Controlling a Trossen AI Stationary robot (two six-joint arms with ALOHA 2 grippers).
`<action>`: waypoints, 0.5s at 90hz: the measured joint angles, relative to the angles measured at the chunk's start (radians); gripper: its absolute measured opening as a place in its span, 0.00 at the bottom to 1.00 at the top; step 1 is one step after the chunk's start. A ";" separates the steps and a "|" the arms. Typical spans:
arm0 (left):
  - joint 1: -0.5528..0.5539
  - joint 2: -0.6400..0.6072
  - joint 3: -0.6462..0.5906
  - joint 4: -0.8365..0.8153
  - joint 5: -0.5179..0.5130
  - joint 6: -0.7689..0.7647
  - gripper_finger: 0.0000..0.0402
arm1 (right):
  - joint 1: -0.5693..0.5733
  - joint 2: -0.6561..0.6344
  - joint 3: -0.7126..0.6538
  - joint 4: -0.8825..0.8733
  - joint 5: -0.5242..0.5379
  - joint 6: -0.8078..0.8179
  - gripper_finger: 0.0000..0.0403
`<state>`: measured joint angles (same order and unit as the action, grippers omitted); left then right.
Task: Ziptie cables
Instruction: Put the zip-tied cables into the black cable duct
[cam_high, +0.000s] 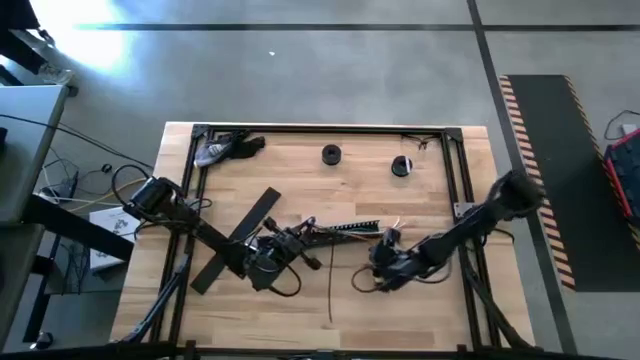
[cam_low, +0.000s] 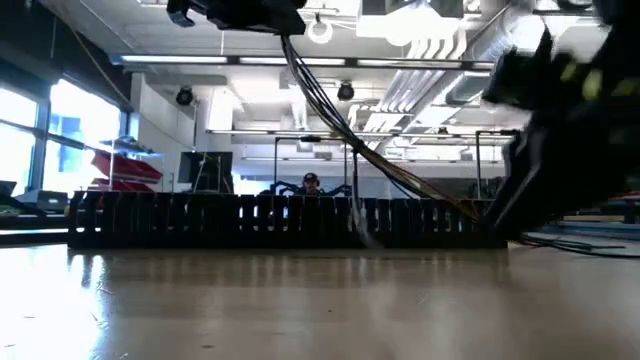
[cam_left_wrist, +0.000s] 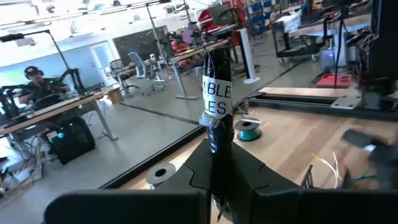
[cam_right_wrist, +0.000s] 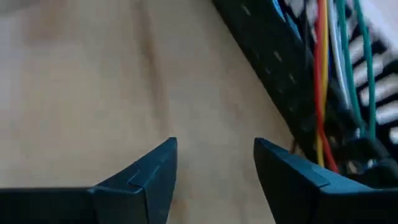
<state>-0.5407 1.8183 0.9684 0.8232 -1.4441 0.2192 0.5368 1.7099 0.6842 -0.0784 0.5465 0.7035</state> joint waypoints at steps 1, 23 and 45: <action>0.000 0.000 0.000 0.000 0.001 0.000 0.01 | -0.003 0.008 0.000 0.003 0.006 0.010 0.46; -0.012 0.000 0.000 0.005 0.002 0.000 0.01 | -0.024 0.046 0.005 -0.106 0.128 0.202 0.33; -0.038 0.000 0.000 0.012 0.002 0.000 0.01 | -0.014 -0.036 -0.001 -0.490 0.173 0.447 0.27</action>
<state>-0.5788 1.8183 0.9684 0.8356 -1.4422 0.2187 0.5225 1.6736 0.6830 -0.5686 0.7193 1.1505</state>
